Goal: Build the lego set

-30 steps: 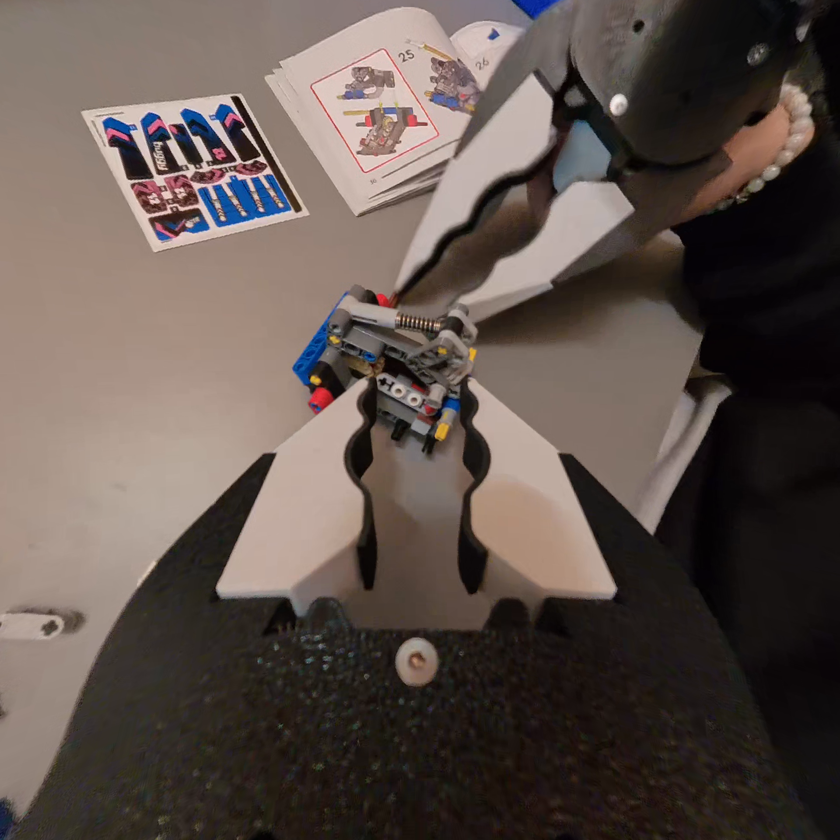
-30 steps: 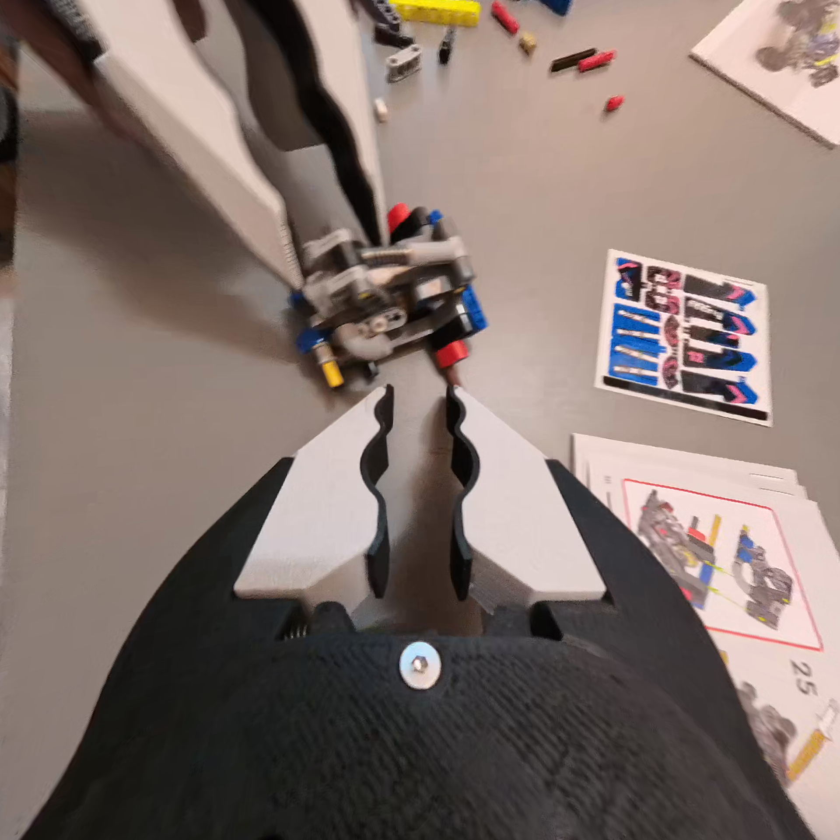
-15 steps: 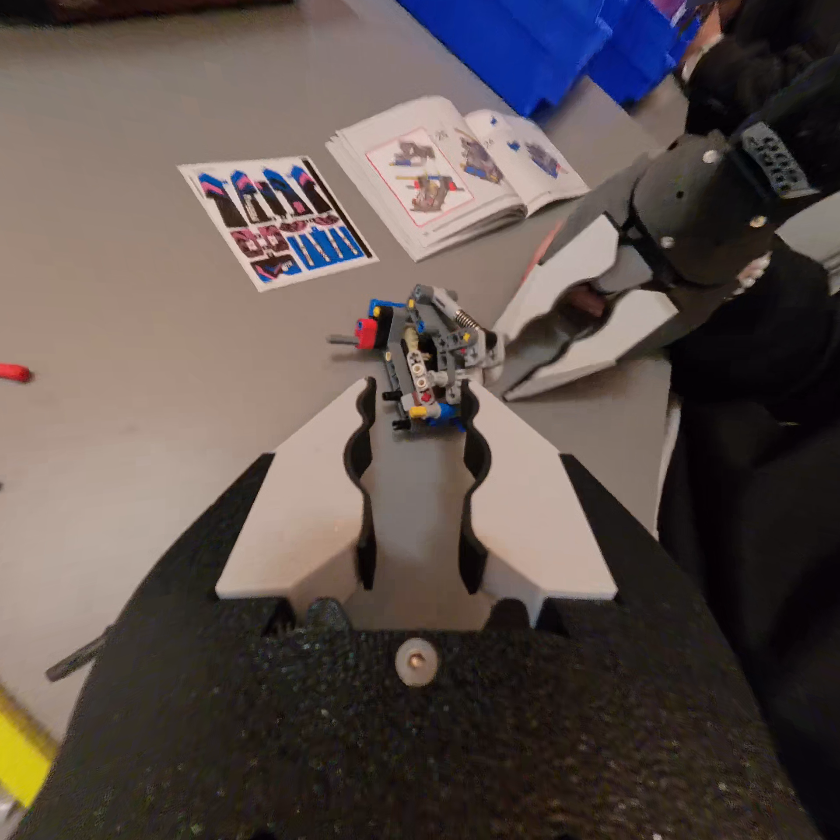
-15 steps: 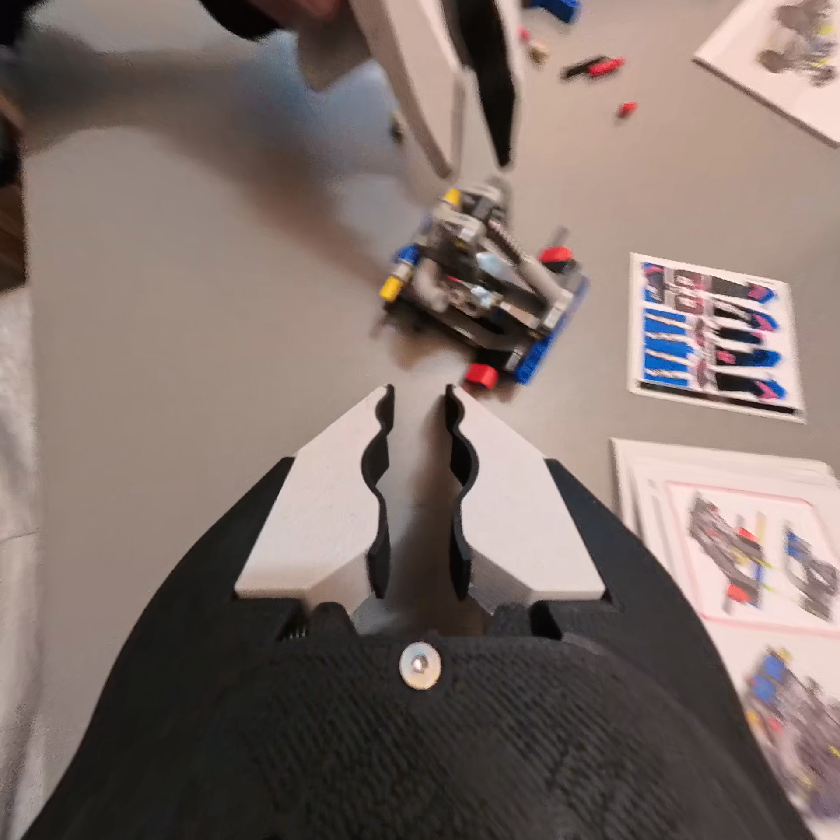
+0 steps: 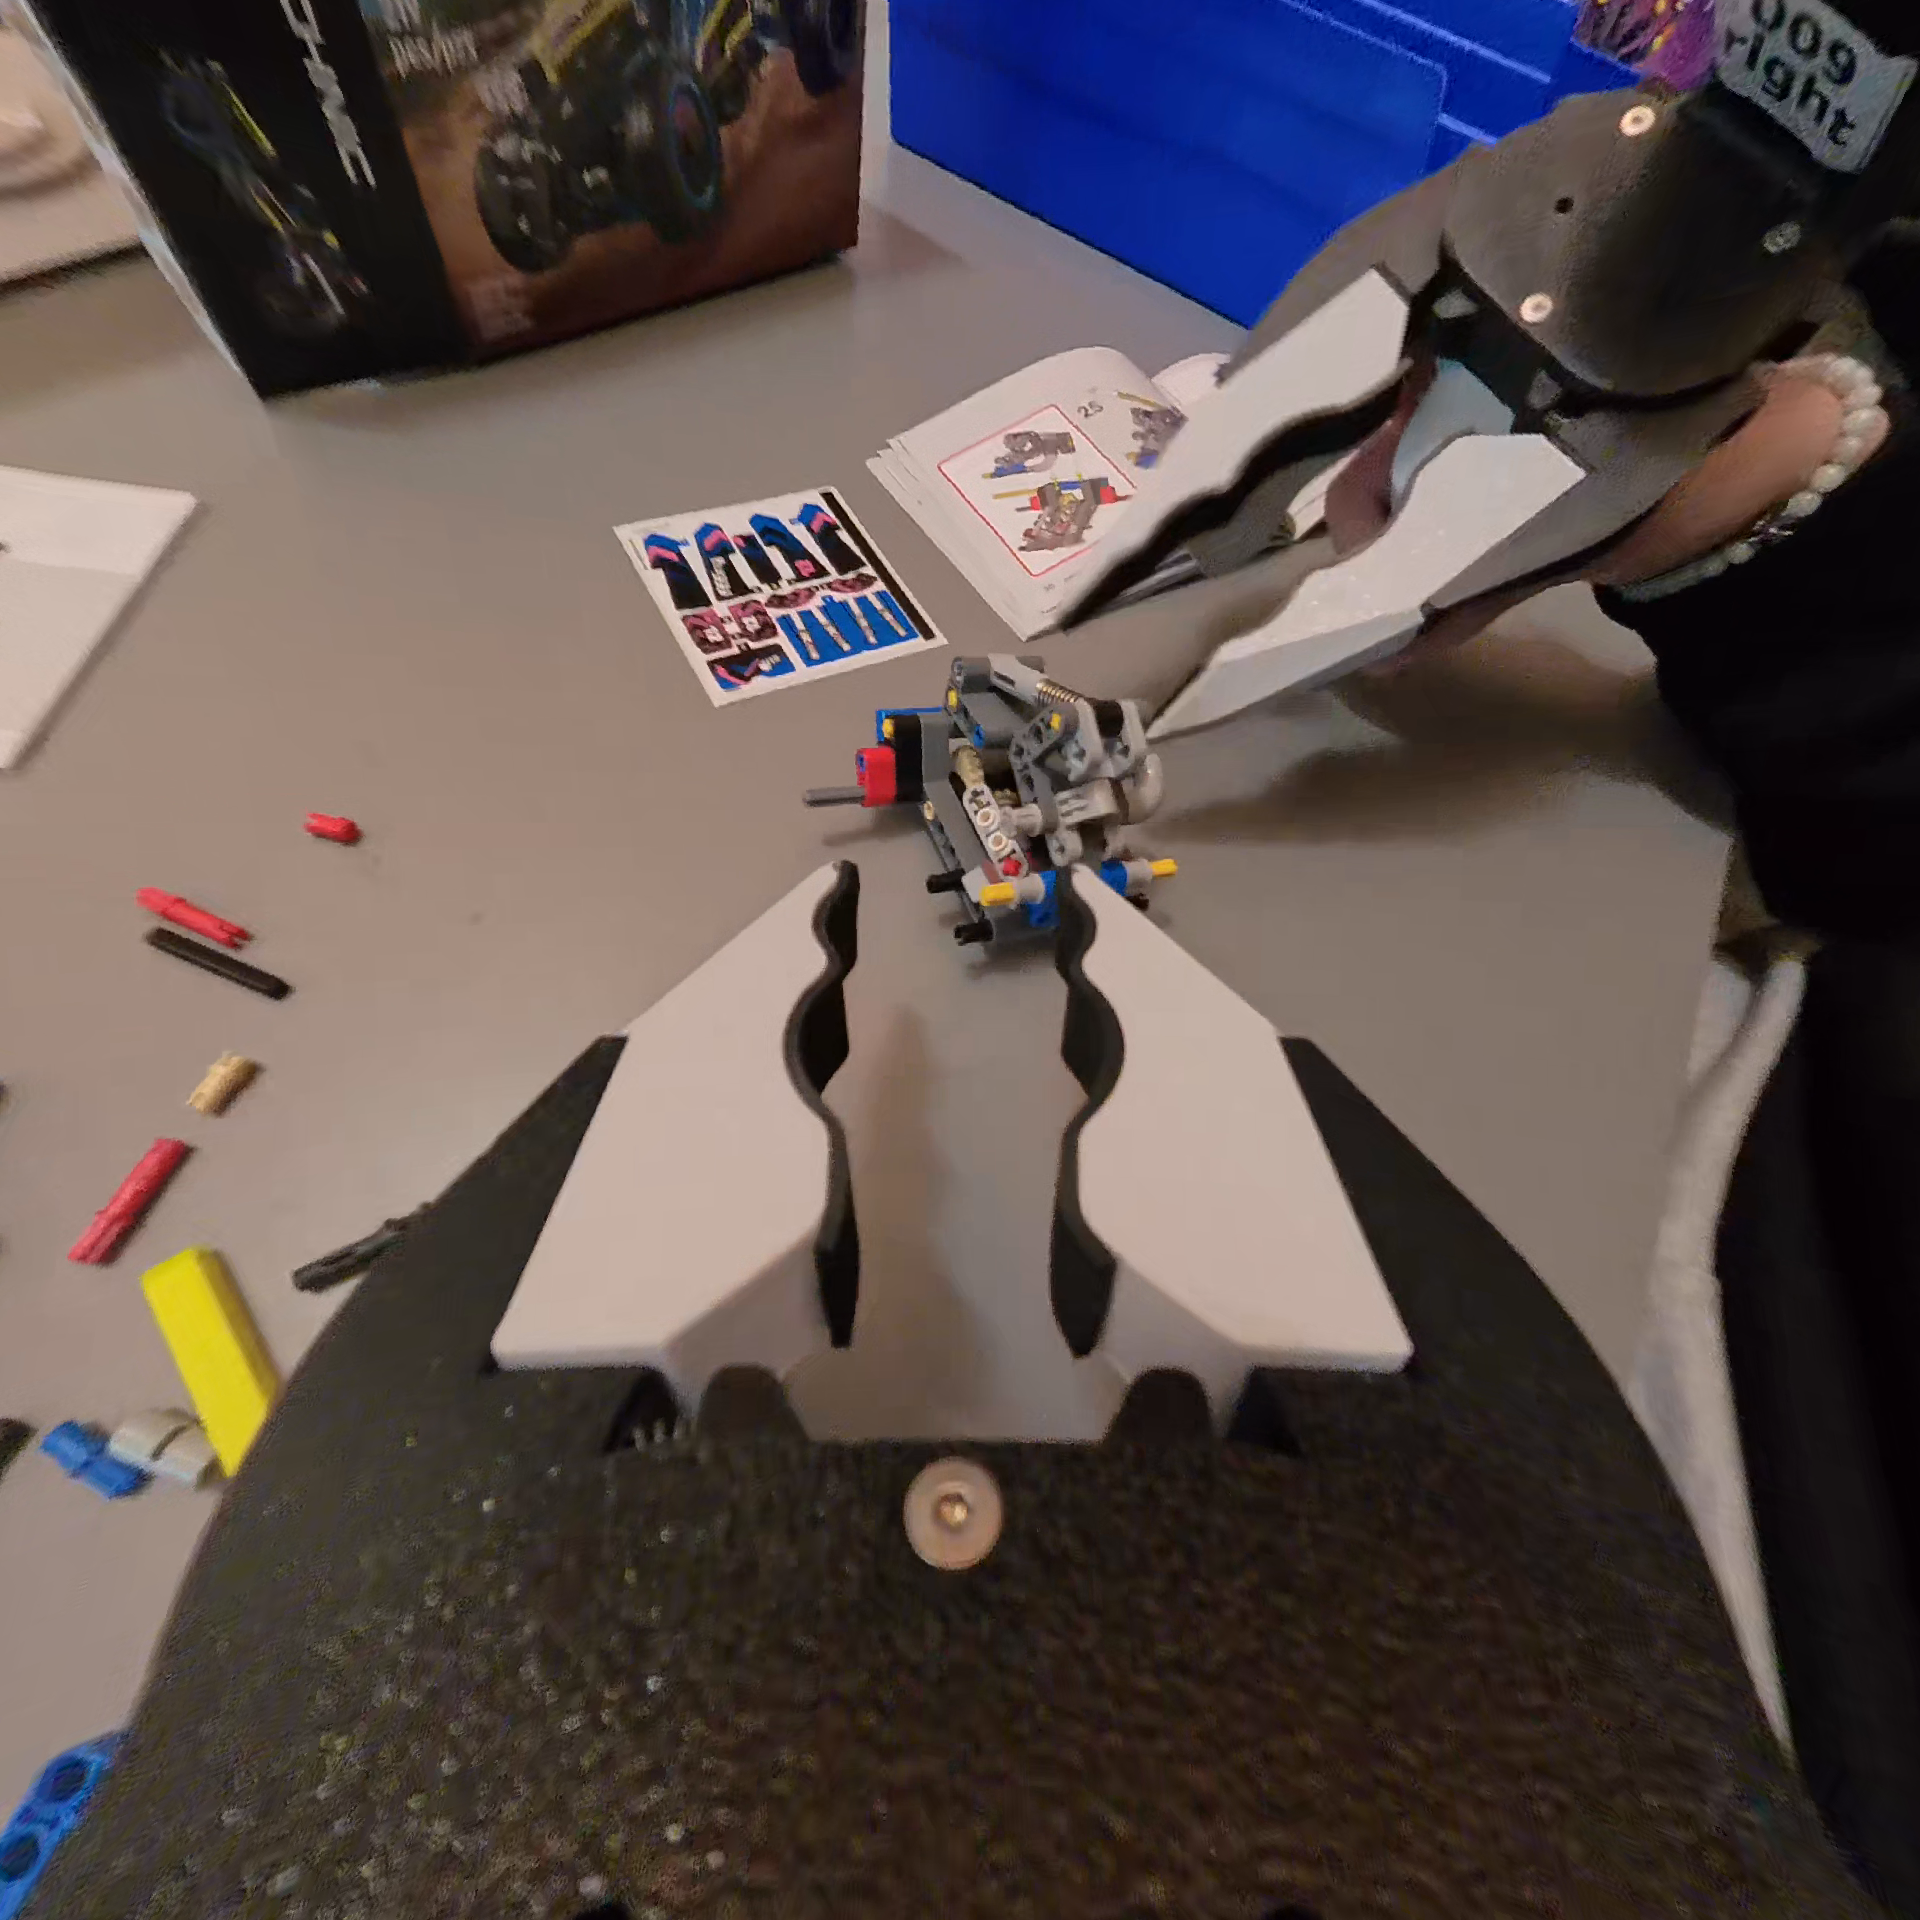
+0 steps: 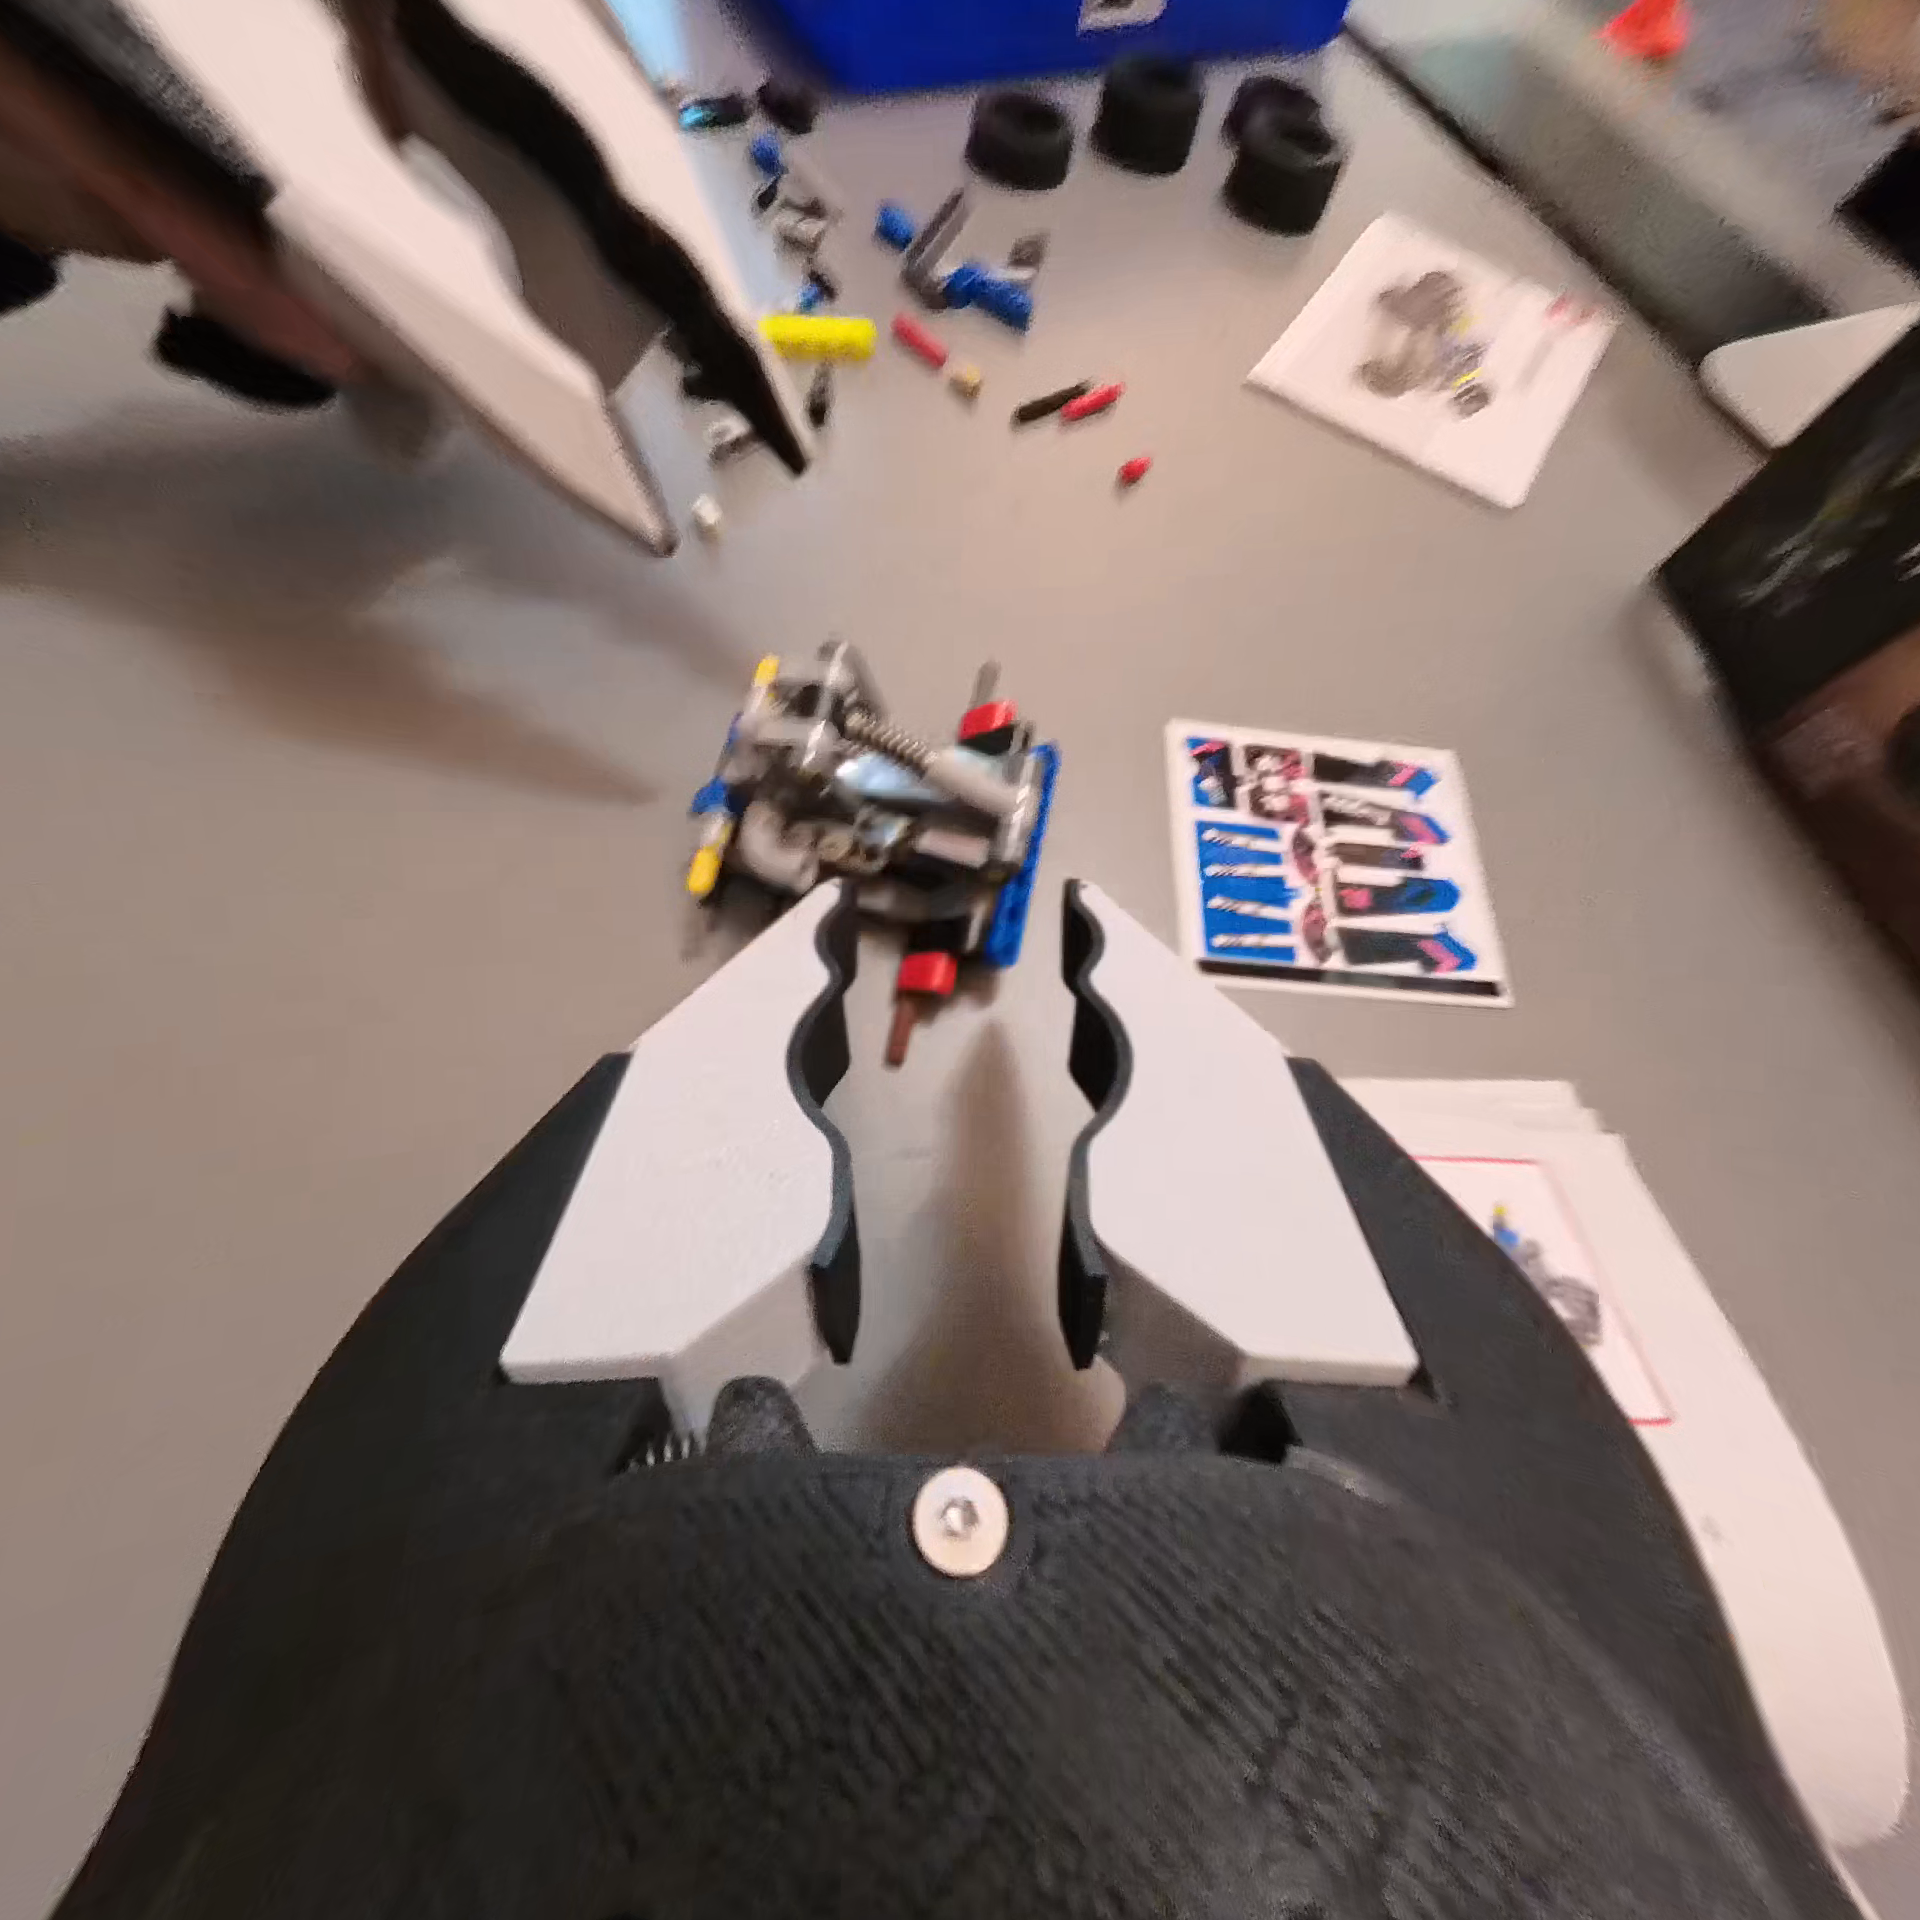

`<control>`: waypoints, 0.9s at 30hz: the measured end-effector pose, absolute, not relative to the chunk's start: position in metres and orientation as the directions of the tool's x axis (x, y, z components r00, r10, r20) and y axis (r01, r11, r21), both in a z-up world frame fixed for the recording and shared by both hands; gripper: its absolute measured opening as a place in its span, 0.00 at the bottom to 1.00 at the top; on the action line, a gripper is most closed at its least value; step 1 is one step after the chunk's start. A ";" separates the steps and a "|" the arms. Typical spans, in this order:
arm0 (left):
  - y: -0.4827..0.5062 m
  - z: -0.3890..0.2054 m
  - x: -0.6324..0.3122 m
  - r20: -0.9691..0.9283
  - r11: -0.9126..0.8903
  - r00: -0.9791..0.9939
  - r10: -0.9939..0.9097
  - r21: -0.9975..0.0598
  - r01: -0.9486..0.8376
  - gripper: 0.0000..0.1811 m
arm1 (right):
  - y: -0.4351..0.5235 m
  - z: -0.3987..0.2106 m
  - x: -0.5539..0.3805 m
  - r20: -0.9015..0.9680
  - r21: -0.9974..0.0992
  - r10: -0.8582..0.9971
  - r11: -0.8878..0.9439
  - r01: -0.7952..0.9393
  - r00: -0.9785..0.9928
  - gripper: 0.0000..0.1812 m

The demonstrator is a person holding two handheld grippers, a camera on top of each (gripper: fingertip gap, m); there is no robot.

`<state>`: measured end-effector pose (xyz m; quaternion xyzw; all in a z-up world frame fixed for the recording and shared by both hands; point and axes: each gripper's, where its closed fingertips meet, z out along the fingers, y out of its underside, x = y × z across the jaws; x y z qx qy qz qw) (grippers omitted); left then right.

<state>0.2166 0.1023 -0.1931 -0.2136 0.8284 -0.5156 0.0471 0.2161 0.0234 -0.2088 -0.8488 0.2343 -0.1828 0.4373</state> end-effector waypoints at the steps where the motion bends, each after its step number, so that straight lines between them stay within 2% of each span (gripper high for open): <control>1: 0.104 -0.192 0.220 0.104 0.373 -0.900 -0.423 -0.886 -0.277 0.20 | 0.023 -0.207 0.224 0.112 -0.836 -0.587 -0.492 -0.243 0.802 0.25; 4: 0.118 -0.190 0.233 -0.012 0.383 -0.858 -0.513 -0.898 -0.216 0.26 | 0.020 -0.205 0.233 0.090 -0.868 -0.615 -0.435 -0.242 0.783 0.37; 6: 0.126 -0.187 0.238 -0.078 0.375 -0.831 -0.550 -0.913 -0.163 0.24 | 0.021 -0.204 0.231 0.080 -0.886 -0.601 -0.409 -0.220 0.795 0.40; 7: 0.130 -0.184 0.242 -0.096 0.352 -0.809 -0.580 -0.925 -0.143 0.28 | 0.022 -0.205 0.229 0.079 -0.889 -0.591 -0.406 -0.211 0.803 0.41; 9: 0.138 -0.179 0.252 -0.083 0.286 -0.750 -0.656 -0.947 -0.146 0.46 | 0.024 -0.206 0.225 0.063 -0.897 -0.577 -0.390 -0.207 0.814 0.44; 11: 0.143 -0.177 0.255 -0.044 0.222 -0.722 -0.690 -0.963 -0.153 0.51 | 0.028 -0.206 0.219 0.065 -0.898 -0.541 -0.399 -0.188 0.839 0.49; 14: 0.146 -0.172 0.256 -0.033 0.178 -0.704 -0.709 -0.975 -0.134 0.56 | 0.030 -0.205 0.216 0.097 -0.898 -0.528 -0.411 -0.154 0.844 0.49; 20: 0.142 -0.179 0.256 -0.020 0.206 -0.714 -0.700 -0.963 -0.174 0.55 | 0.026 -0.205 0.212 0.082 -0.900 -0.510 -0.407 -0.156 0.857 0.51; 27: 0.136 -0.193 0.258 -0.016 0.274 -0.732 -0.681 -0.933 -0.235 0.54 | 0.020 -0.192 0.215 -0.021 -0.935 -0.521 -0.292 -0.202 0.853 0.46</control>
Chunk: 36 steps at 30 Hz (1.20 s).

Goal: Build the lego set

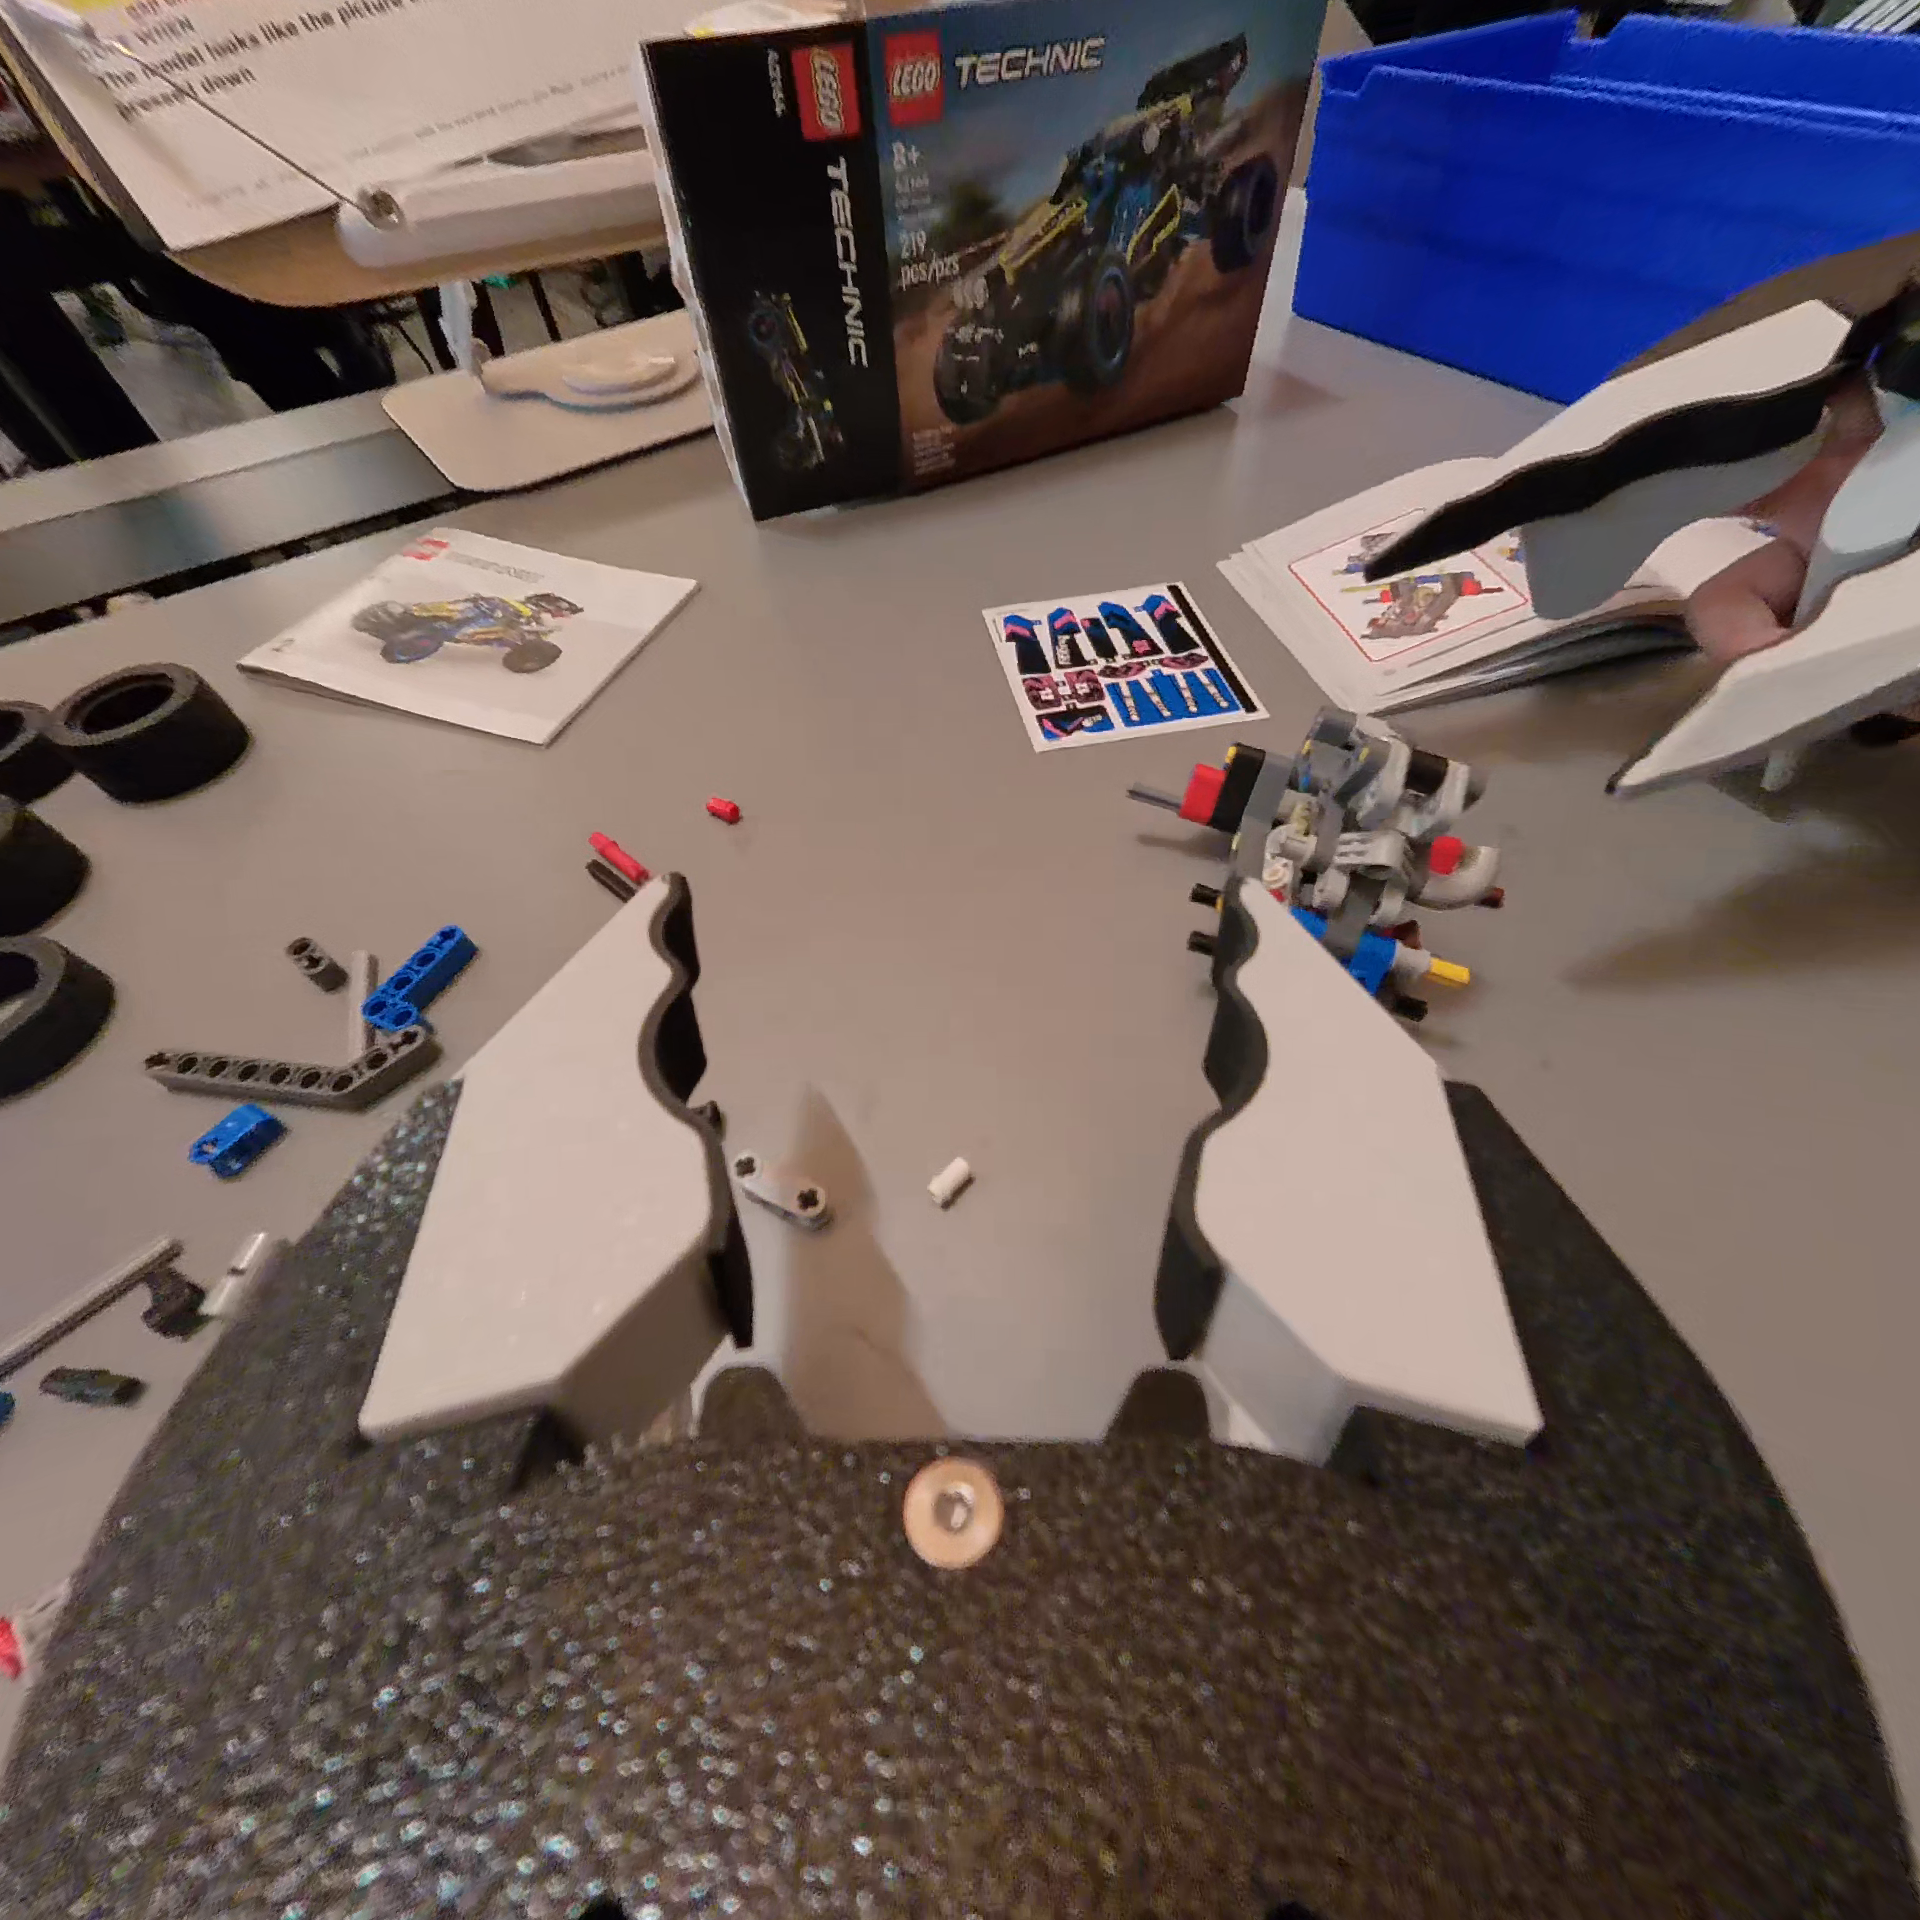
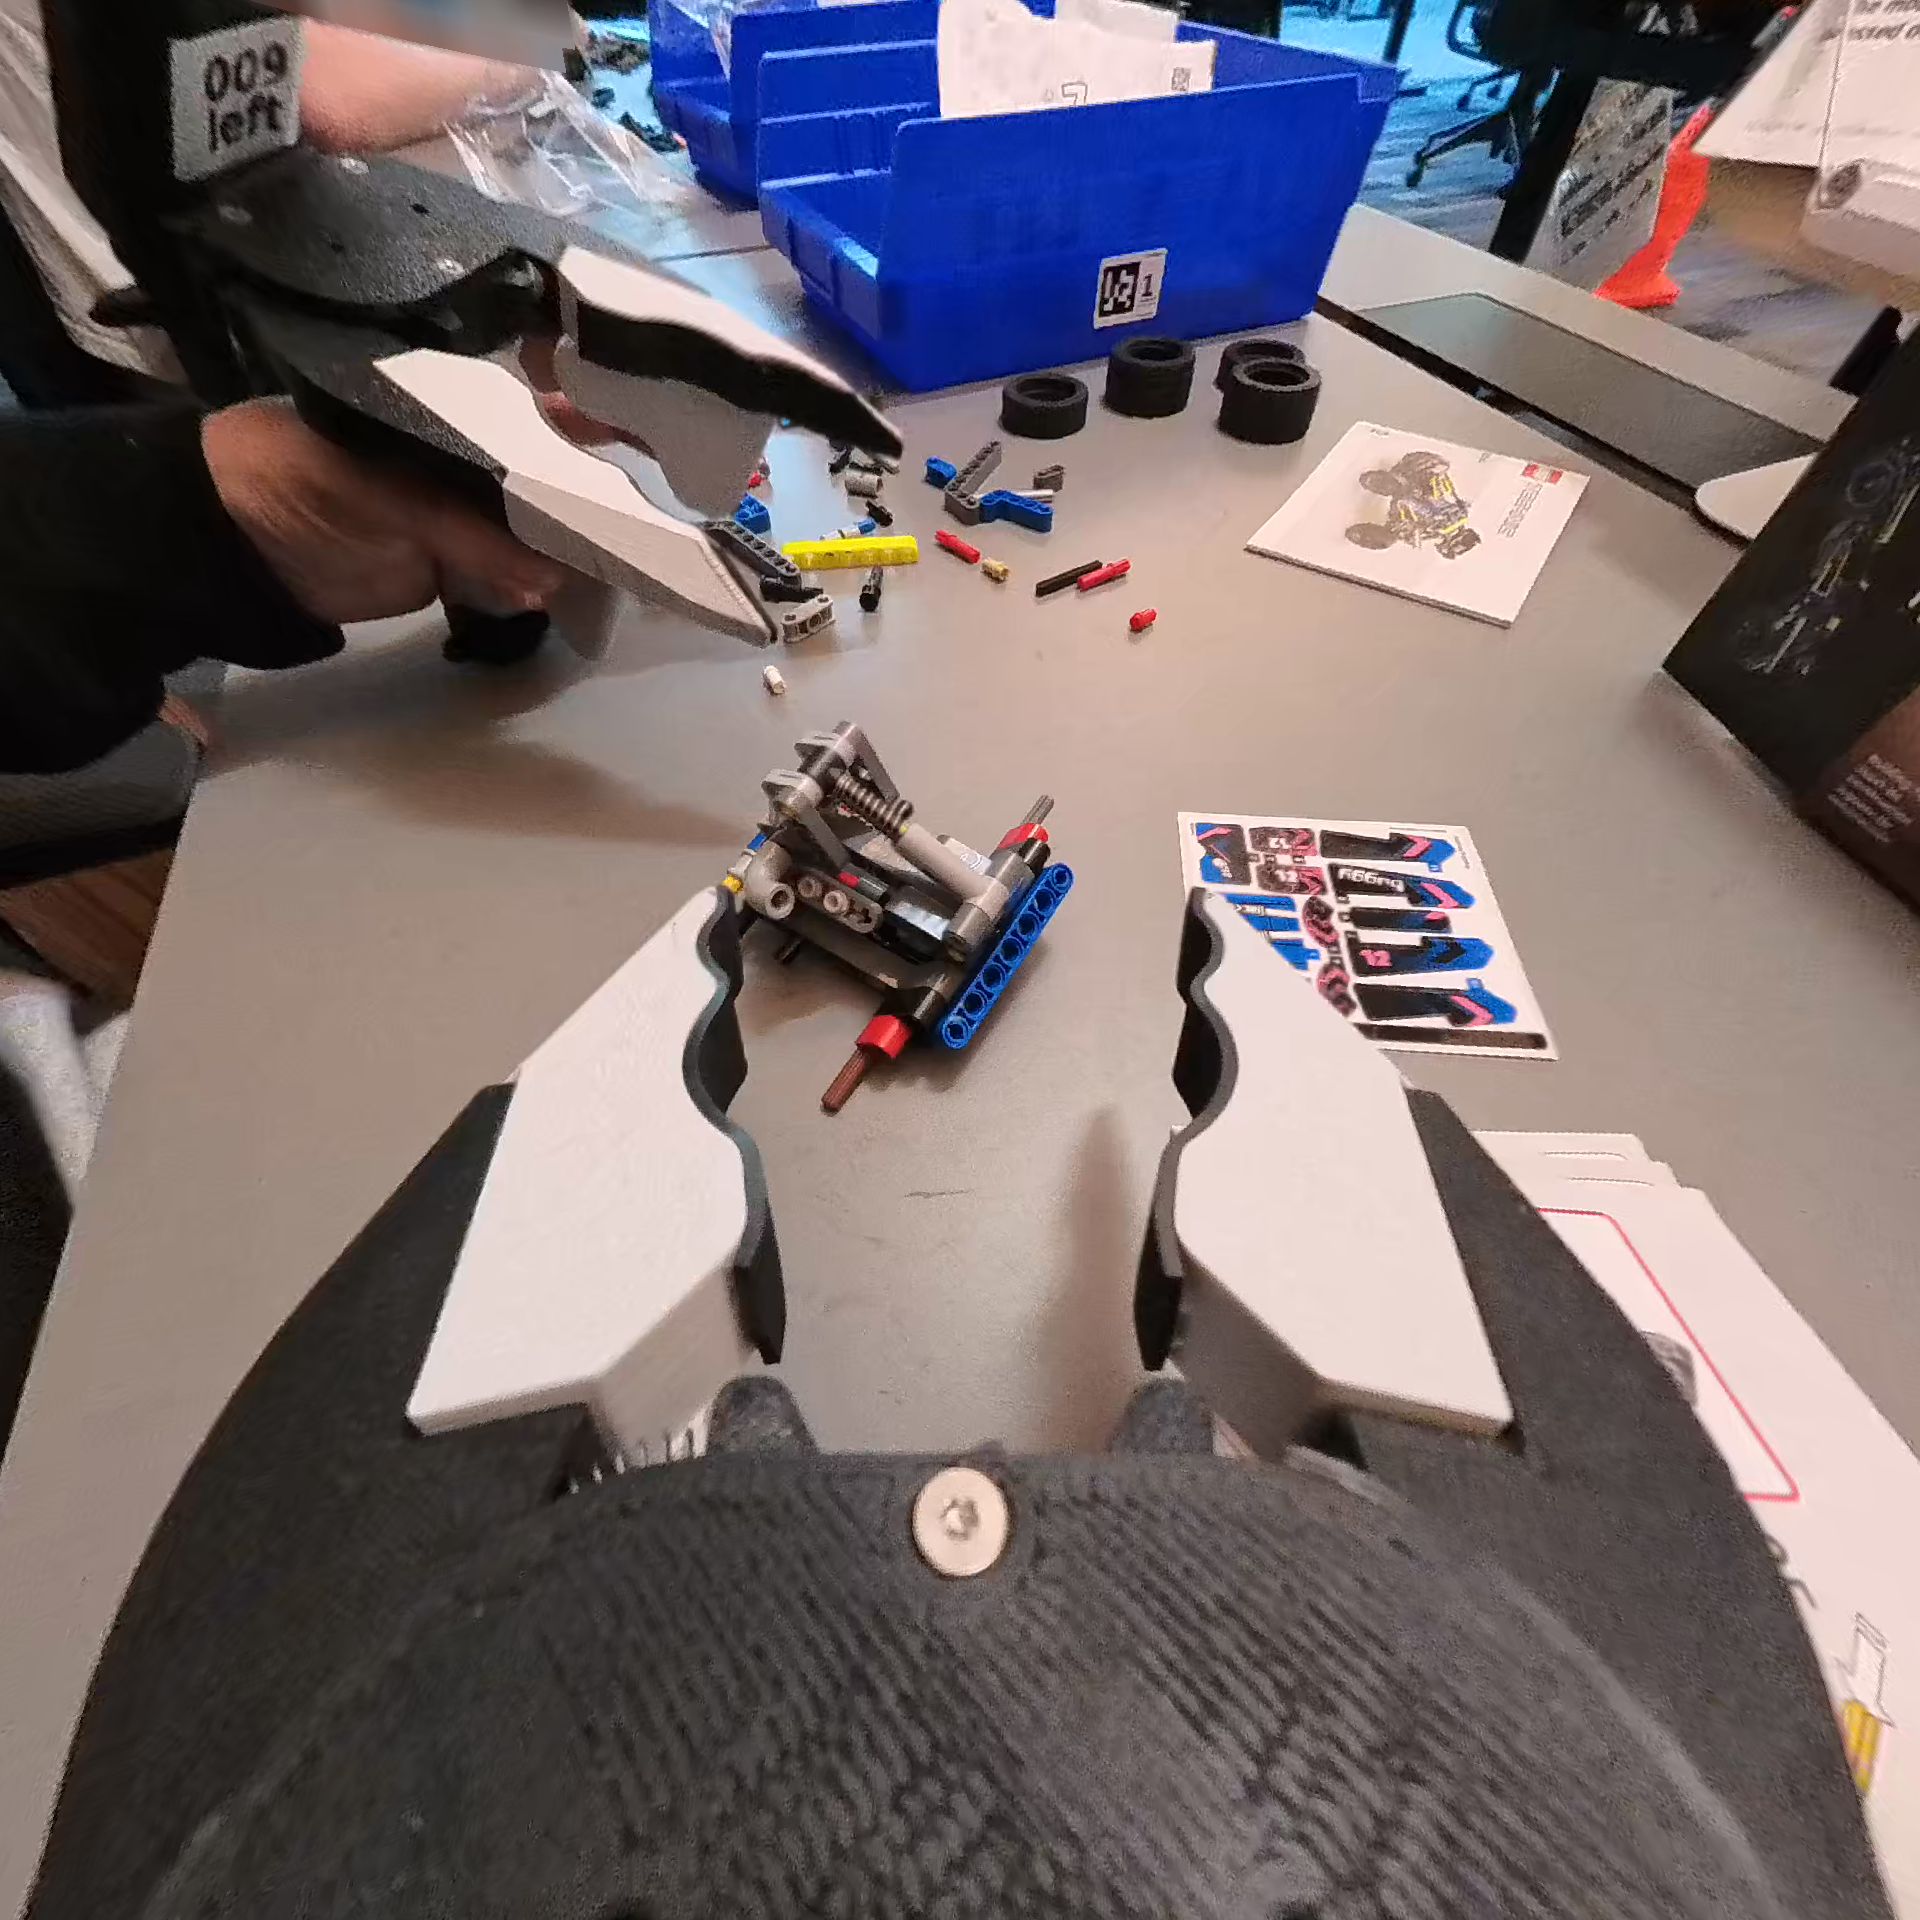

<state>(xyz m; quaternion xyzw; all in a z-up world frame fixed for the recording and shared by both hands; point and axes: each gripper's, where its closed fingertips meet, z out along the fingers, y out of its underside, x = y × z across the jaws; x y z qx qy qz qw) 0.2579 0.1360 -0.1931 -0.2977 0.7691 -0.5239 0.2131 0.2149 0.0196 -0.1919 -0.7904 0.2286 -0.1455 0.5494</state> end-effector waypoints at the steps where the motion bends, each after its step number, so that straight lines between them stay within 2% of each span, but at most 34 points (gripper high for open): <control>1: 0.137 -0.193 0.259 0.004 0.259 -0.727 -0.687 -0.933 -0.249 0.53 | 0.019 -0.191 0.216 -0.036 -0.937 -0.523 -0.279 -0.211 0.852 0.45; 6: 0.145 -0.182 0.261 0.033 0.180 -0.703 -0.710 -0.957 -0.227 0.45 | 0.016 -0.183 0.215 -0.060 -0.953 -0.516 -0.224 -0.202 0.854 0.41; 14: 0.135 -0.185 0.252 -0.103 0.293 -0.724 -0.683 -0.946 -0.141 0.38 | 0.013 -0.181 0.217 -0.111 -0.954 -0.524 -0.181 -0.238 0.844 0.33; 18: 0.125 -0.184 0.242 -0.139 0.312 -0.755 -0.640 -0.946 -0.091 0.29 | 0.011 -0.181 0.221 -0.133 -0.951 -0.538 -0.169 -0.261 0.832 0.27; 27: 0.077 -0.177 0.201 -0.104 0.329 -0.900 -0.422 -0.943 -0.045 0.24 | 0.024 -0.201 0.215 0.023 -0.912 -0.527 -0.360 -0.198 0.850 0.26; 32: 0.069 -0.178 0.197 -0.141 0.371 -0.904 -0.403 -0.929 -0.021 0.21 | 0.030 -0.212 0.211 0.098 -0.875 -0.502 -0.455 -0.166 0.859 0.25; 36: 0.074 -0.184 0.204 -0.135 0.368 -0.889 -0.437 -0.929 -0.039 0.19 | 0.028 -0.212 0.213 0.108 -0.877 -0.508 -0.454 -0.159 0.855 0.18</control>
